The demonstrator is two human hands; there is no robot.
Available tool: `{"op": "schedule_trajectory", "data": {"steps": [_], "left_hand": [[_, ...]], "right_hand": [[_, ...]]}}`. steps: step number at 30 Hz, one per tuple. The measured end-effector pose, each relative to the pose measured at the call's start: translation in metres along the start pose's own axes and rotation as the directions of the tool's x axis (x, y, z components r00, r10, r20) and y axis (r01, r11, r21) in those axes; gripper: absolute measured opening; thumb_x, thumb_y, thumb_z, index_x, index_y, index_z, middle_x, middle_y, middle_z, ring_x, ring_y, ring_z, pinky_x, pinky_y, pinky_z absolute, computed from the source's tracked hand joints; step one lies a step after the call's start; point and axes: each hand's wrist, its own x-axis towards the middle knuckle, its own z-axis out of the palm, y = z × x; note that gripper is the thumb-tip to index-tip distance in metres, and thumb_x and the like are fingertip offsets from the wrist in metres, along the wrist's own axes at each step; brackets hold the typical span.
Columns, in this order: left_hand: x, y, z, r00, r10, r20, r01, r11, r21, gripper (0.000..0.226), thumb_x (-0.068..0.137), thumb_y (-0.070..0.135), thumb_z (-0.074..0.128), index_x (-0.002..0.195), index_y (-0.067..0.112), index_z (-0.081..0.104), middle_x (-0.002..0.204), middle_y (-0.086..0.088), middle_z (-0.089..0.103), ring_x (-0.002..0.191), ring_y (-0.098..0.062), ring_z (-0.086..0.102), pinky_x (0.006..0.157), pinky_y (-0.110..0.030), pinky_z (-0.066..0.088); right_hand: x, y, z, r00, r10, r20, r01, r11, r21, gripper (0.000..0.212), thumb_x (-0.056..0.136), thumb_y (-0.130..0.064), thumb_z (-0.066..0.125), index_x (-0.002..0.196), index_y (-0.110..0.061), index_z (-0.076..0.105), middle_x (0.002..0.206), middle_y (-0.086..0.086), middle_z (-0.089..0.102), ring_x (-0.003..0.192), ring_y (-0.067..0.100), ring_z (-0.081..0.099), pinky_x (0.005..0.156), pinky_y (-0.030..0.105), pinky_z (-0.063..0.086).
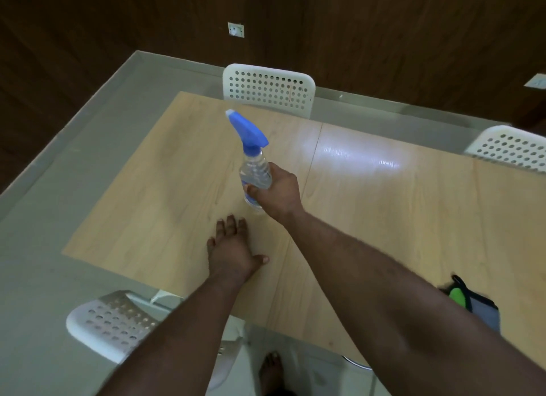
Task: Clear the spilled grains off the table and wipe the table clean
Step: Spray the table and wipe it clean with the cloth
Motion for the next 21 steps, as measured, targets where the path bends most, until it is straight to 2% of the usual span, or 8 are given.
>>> {"op": "schedule_trajectory", "data": {"steps": [2,5,8,13,16,21], "left_hand": [[-0.001,0.012,-0.006,0.999,-0.04,0.03,0.04,0.999,0.01,0.118,0.079,0.065,0.077,0.166,0.017,0.014,0.176,-0.01,0.004,0.162,-0.034,0.004,0.121,-0.052,0.032],[-0.005,0.036,-0.011,0.996,-0.083,0.043,0.083,0.997,-0.001,0.094,0.083,0.042,0.075,0.159,0.011,0.029,0.172,-0.016,0.014,0.157,-0.038,0.016,0.113,-0.05,0.042],[-0.017,0.066,-0.006,0.999,-0.044,0.006,0.043,0.999,0.028,0.076,0.083,0.031,0.07,0.149,0.01,0.04,0.163,-0.016,0.03,0.147,-0.036,0.034,0.103,-0.047,0.048],[-0.051,0.127,0.021,0.991,0.131,0.012,-0.131,0.991,0.004,0.072,0.085,0.035,0.071,0.146,0.011,0.042,0.156,-0.014,0.038,0.14,-0.033,0.041,0.099,-0.044,0.05],[-0.082,0.185,0.034,0.971,0.238,0.037,-0.237,0.971,-0.018,0.079,0.087,0.04,0.074,0.151,0.01,0.039,0.161,-0.015,0.035,0.144,-0.032,0.04,0.107,-0.044,0.048],[-0.13,0.272,0.049,0.92,0.383,0.083,-0.38,0.924,-0.05,0.095,0.091,0.042,0.075,0.164,0.01,0.024,0.173,-0.016,0.019,0.156,-0.029,0.027,0.121,-0.04,0.036]], "right_hand": [[-0.012,0.003,-0.014,1.0,-0.015,-0.01,0.014,1.0,-0.024,0.029,0.075,-0.029,0.081,0.1,-0.019,0.072,0.089,-0.006,0.075,0.082,0.012,0.072,0.078,0.039,0.061],[-0.035,0.014,-0.04,0.999,-0.023,-0.031,0.022,0.999,-0.035,0.028,0.076,-0.029,0.082,0.1,-0.018,0.073,0.088,-0.006,0.075,0.08,0.011,0.071,0.077,0.039,0.061],[-0.063,0.03,-0.078,0.998,0.003,-0.061,-0.005,0.999,-0.033,0.025,0.074,-0.029,0.082,0.096,-0.021,0.073,0.086,-0.007,0.075,0.078,0.01,0.071,0.076,0.041,0.061],[-0.116,0.057,-0.157,0.989,0.031,-0.147,-0.038,0.998,-0.043,0.02,0.068,-0.032,0.079,0.083,-0.023,0.069,0.076,-0.008,0.071,0.073,0.012,0.07,0.071,0.04,0.059],[-0.154,0.082,-0.22,0.972,0.053,-0.23,-0.063,0.997,-0.036,0.019,0.065,-0.035,0.077,0.078,-0.026,0.067,0.072,-0.01,0.07,0.071,0.011,0.069,0.068,0.038,0.058],[-0.215,0.123,-0.314,0.916,0.095,-0.389,-0.126,0.99,-0.056,0.027,0.066,-0.035,0.081,0.091,-0.025,0.073,0.081,-0.01,0.075,0.077,0.006,0.07,0.074,0.035,0.058]]}}
